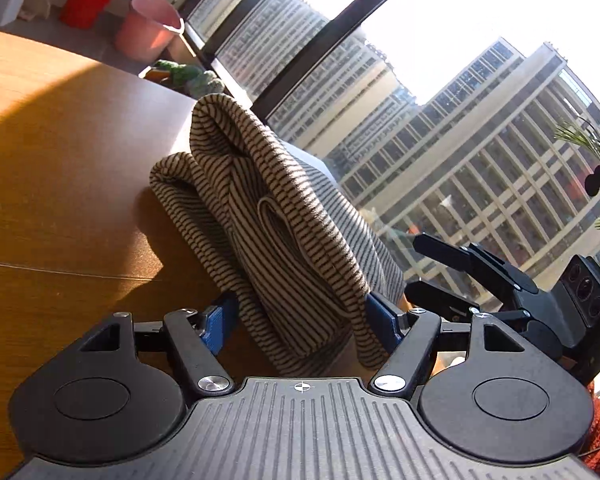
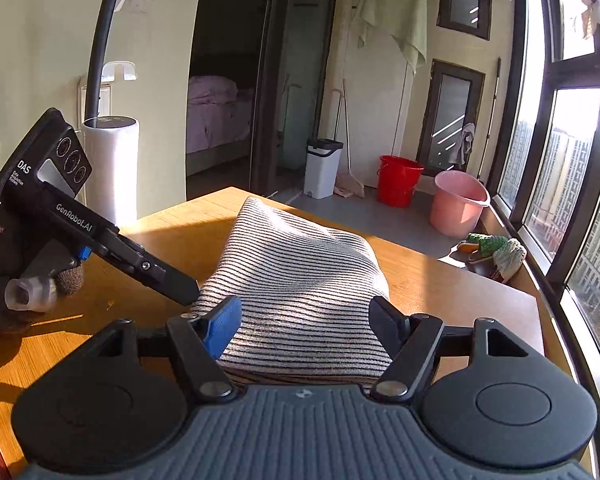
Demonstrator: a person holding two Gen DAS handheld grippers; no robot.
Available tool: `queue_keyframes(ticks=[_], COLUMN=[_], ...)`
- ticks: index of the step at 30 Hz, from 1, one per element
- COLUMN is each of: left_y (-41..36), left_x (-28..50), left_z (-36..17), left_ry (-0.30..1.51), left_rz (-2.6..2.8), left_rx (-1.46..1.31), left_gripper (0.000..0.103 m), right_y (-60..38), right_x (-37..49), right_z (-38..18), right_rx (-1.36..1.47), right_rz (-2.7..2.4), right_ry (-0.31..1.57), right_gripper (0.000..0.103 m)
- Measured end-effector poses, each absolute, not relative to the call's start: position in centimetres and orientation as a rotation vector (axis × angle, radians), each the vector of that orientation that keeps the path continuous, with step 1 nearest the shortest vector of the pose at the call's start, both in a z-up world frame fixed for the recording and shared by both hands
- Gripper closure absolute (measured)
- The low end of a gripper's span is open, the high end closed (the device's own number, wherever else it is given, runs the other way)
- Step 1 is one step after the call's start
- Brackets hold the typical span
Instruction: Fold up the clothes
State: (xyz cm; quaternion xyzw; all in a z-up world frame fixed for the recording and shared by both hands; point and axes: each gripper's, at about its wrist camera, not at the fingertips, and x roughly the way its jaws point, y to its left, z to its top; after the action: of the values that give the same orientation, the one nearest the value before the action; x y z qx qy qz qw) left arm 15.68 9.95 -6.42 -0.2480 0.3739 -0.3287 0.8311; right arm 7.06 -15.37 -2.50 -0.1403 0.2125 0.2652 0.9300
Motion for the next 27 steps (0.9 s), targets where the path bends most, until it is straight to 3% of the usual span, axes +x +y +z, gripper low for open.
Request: queue_keyframes(ticks=[4,8,10,12,13,16,23,27], left_y=[10.2,9.1,8.9,8.8,8.7,7.5,5.7,6.4], left_x=[15.0,15.1,15.9,16.5,16.8,17.4,18.6,18.1], left_z=[-6.9,-7.4,-7.7,-8.0,-8.2,-8.6,-8.7,-8.8], left_ry=[0.828,0.851,0.859,0.866,0.871,0.888,0.89,0.881], left_rz=[-0.691,-0.733,-0.744,-0.766,-0.781,-0.807,-0.825,-0.81], left_rx=[-0.531,-0.542,-0.559,-0.579,-0.589,-0.587,-0.569,-0.553], left_gripper=[0.049,0.049,0.049,0.051,0.052,0.054,0.054,0.053], right_y=[-12.5,-10.3,-11.3,-12.7,-13.6,-16.6,-16.9,-16.2], right_x=[4.5,5.1,6.3,7.4,7.9,9.5,11.7,11.8], right_z=[-4.2,-6.9,-5.5,-3.8,-2.9,-0.2,-0.6,-4.5], right_rx=[-0.509,-0.655,-0.495,-0.336,-0.253,-0.003,0.246,0.217], right_rz=[0.606,0.559,0.576,0.59,0.59,0.585,0.758,0.729], right_ry=[0.396,0.36,0.383,0.399,0.395,0.38,0.556,0.682], right_gripper=[0.031,0.035,0.054,0.09,0.094,0.094,0.094,0.094])
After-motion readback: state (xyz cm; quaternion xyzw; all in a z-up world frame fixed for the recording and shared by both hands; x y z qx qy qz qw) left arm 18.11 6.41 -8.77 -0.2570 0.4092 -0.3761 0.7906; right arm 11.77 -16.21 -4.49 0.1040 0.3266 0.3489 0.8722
